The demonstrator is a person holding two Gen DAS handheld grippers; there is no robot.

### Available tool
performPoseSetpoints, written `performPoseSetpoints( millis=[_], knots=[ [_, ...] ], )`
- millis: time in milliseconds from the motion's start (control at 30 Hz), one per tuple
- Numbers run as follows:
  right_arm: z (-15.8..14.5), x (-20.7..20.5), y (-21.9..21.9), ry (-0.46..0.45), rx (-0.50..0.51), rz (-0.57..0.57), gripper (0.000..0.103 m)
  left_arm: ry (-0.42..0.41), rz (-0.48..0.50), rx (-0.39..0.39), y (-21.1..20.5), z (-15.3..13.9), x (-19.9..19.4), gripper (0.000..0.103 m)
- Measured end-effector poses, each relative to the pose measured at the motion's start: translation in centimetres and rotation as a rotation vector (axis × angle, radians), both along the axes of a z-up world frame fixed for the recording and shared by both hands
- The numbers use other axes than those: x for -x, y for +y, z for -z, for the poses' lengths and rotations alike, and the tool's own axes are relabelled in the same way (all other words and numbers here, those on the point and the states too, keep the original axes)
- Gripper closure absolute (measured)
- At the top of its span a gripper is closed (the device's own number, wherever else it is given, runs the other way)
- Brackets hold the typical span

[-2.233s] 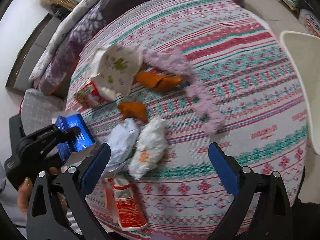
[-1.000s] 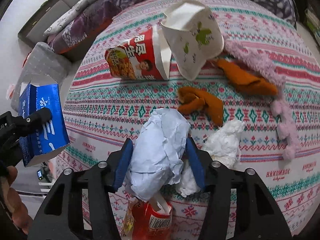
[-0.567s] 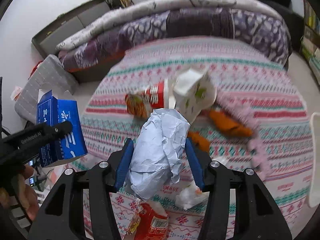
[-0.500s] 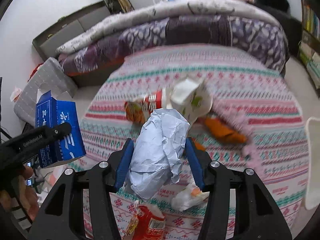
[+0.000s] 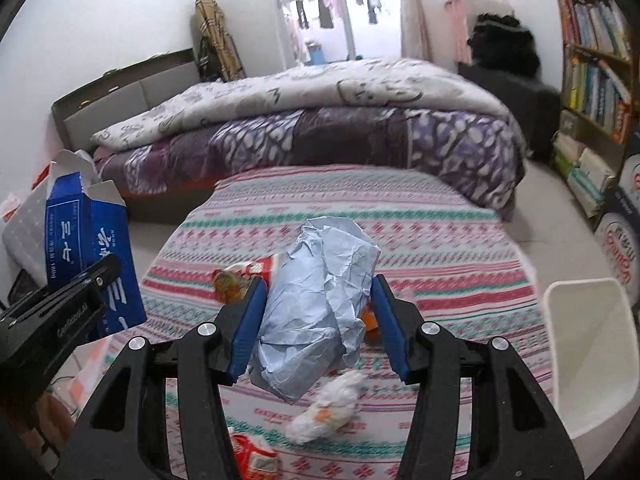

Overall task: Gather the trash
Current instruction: 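Lift the crumpled paper with the right tool while the left tool holds the blue box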

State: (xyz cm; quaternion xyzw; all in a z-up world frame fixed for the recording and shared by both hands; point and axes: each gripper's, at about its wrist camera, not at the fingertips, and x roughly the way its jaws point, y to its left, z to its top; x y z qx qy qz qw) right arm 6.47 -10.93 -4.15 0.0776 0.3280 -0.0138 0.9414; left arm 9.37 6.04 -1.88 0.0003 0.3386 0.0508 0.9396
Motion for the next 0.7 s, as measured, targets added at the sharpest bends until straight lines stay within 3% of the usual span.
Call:
performPoseSetpoints(
  millis=[367,700],
  knots=[
    [-1.5,1.6,-3.2,-0.053,0.054,0.089,0.052,-0.068,0.093,-0.052,-4.9,-1.1,1.6,0.069],
    [-2.4,3.2,-7.0,-0.07,0.086,0.175,0.052,-0.084,0.161,-0.037,-8.4,-1.6,2.5,0.069]
  ],
)
